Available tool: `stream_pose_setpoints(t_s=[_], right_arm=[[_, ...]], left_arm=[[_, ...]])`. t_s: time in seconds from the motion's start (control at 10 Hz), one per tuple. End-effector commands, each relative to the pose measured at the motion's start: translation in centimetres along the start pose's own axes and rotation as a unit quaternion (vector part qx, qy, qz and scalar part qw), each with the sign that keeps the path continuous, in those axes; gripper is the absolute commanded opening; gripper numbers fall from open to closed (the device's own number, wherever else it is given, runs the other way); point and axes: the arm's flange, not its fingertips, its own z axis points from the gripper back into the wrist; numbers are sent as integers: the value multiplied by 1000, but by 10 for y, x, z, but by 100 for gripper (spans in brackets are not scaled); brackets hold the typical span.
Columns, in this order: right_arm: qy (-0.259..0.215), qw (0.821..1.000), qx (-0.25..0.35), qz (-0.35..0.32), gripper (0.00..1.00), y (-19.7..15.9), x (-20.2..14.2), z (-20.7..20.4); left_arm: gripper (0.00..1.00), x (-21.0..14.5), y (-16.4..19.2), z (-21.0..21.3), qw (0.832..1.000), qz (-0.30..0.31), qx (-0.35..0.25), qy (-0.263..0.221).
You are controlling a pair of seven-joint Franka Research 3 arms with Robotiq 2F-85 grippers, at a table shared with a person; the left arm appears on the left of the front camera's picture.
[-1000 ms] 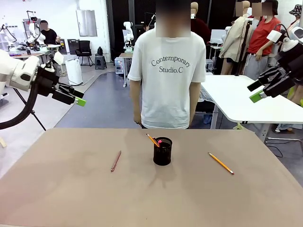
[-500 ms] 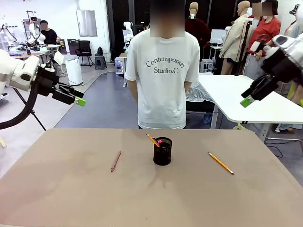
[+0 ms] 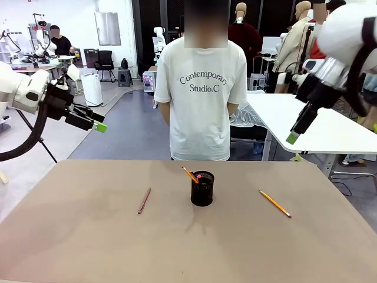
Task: Place the pens into the pen holder.
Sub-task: Pick up a writing instrument from the table and place it into the Pen holder.
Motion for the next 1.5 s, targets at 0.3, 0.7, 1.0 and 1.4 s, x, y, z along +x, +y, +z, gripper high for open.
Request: stream_pose_setpoints(t_s=[0.3, 0.7, 1.0, 1.4], right_arm=[[62, 996, -39, -41, 100, -26, 8, -66], [57, 998, -19, -26, 100, -29, 8, -66], [56, 998, -22, -27, 100, -31, 6, -70], [62, 989, 14, -132, 100, -51, 37, -123]], left_arm=[[100, 2, 1, 1, 1000, -1, 1, 0], [100, 2, 1, 1, 1000, -1, 1, 0], [100, 2, 1, 1, 1000, -1, 1, 0], [100, 2, 1, 1, 1000, -1, 1, 0]])
